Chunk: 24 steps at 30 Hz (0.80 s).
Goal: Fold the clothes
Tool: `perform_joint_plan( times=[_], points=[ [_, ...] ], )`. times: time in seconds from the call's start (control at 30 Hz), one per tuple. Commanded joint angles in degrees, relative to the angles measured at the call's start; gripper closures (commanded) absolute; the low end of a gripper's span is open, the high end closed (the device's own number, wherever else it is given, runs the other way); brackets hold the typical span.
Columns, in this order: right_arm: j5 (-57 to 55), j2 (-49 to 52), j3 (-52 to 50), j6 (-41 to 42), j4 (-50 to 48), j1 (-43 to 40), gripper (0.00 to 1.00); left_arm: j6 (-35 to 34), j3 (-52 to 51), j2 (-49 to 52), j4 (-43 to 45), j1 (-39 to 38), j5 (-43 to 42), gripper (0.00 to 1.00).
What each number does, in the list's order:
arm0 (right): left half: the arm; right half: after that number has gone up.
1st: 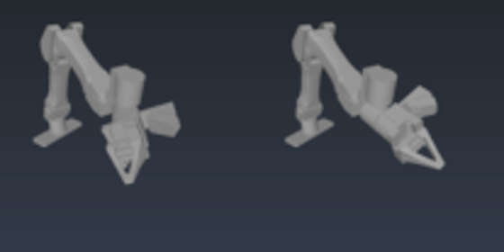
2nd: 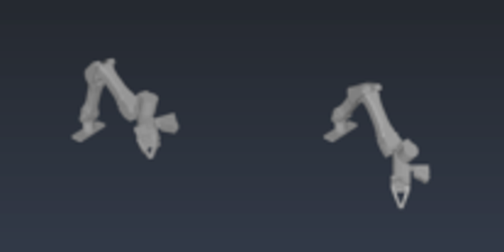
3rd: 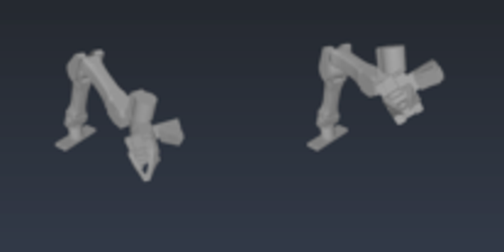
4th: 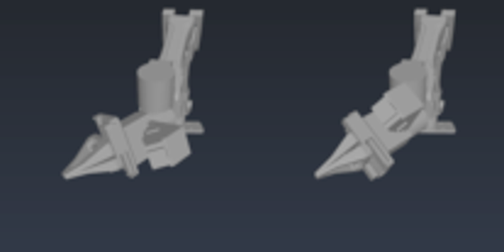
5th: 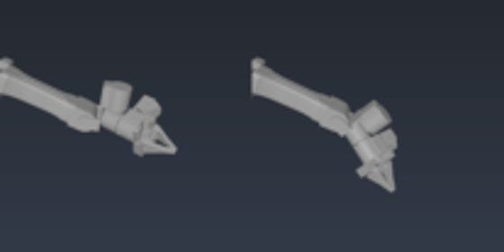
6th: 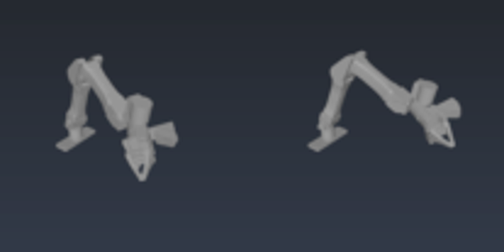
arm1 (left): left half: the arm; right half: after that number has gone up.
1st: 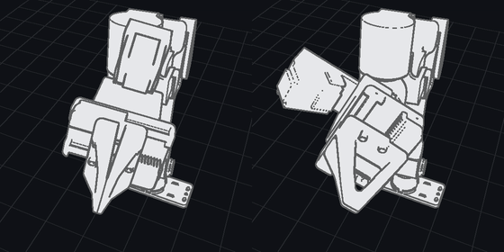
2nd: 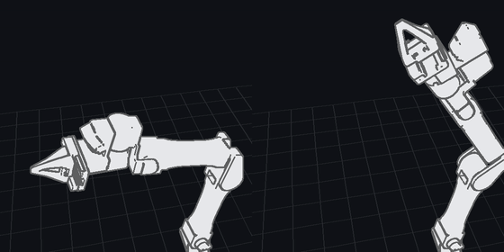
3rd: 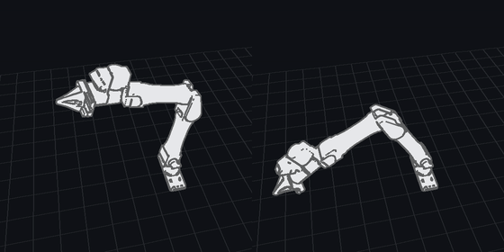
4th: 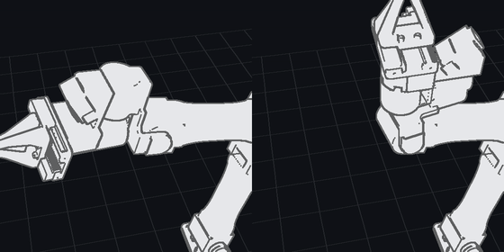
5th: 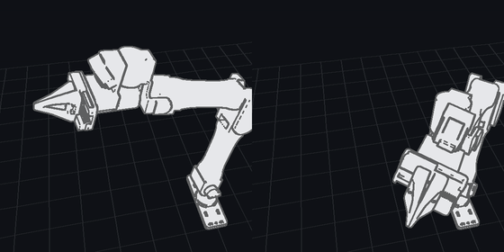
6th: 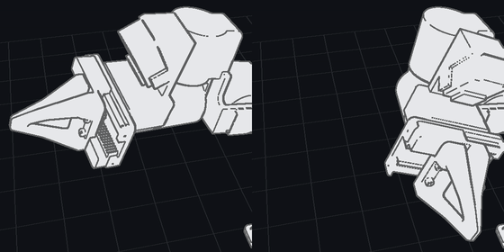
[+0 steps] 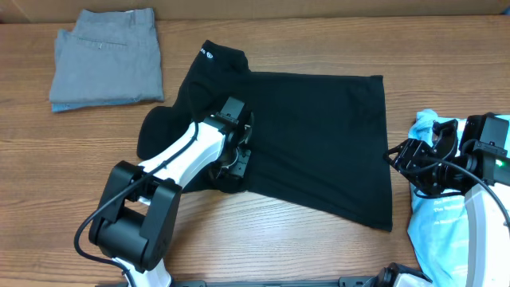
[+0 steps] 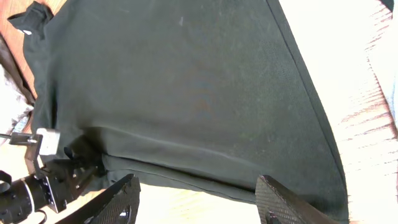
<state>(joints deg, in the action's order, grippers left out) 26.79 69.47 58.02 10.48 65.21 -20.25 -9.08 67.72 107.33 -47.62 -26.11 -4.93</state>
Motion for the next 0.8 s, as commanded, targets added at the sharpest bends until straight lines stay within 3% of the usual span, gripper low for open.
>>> perform_joint_plan(
  times=[0.0,0.2,0.47,0.63,0.77],
  points=[
    [0.2,-0.6,1.6,-0.3,-0.1,-0.1,0.37,0.1,1.8,0.5,-2.6,0.1,-6.8,0.96],
    [0.2,-0.6,1.6,-0.3,-0.2,-0.1,0.37,-0.2,9.4,0.5,-8.0,-0.3,-9.4,0.96],
    [0.2,-0.6,1.6,-0.3,-0.2,-0.1,0.37,-0.4,13.0,0.6,-7.4,-3.3,-9.9,0.95],
    [0.2,-0.6,1.6,-0.3,-0.2,-0.1,0.37,-0.5,13.0,0.6,-7.4,-6.3,-9.9,0.75],
    [0.2,-0.6,1.6,-0.3,-0.2,-0.1,0.37,-0.8,13.0,0.6,-7.8,-8.7,-8.8,0.7]
  ],
)
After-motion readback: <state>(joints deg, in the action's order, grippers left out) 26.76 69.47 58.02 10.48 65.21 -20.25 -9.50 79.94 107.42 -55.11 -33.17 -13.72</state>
